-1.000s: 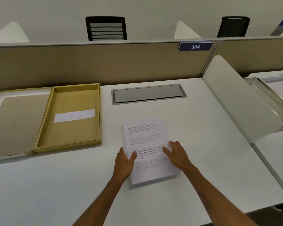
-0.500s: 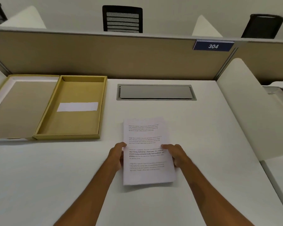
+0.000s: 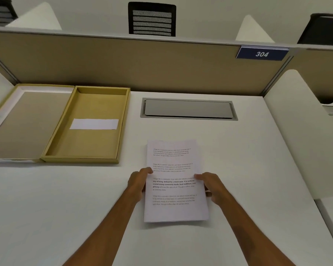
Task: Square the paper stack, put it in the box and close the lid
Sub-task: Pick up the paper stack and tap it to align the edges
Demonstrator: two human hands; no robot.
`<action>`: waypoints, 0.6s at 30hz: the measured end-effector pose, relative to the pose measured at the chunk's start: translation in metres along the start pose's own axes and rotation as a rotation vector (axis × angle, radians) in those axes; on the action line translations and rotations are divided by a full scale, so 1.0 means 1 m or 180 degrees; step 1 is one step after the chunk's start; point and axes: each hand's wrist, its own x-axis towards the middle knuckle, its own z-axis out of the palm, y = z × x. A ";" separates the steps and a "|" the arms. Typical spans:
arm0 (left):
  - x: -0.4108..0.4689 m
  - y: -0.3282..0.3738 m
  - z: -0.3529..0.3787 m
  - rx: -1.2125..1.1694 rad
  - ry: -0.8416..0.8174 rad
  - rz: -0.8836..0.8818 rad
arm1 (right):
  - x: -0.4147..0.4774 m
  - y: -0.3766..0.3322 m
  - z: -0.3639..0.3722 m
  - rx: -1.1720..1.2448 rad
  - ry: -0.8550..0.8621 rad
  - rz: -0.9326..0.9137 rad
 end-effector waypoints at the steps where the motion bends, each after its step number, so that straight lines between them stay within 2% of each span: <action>1: 0.001 0.000 0.000 0.0006 -0.0005 0.0050 | 0.002 0.000 -0.001 -0.0039 -0.0025 0.0001; 7: 0.005 0.001 -0.001 0.0011 -0.0003 0.0252 | 0.015 0.005 -0.003 -0.0265 -0.0012 -0.0076; 18: 0.015 -0.001 -0.008 -0.0095 -0.0160 0.0154 | 0.023 0.006 -0.004 -0.0306 -0.0115 -0.0089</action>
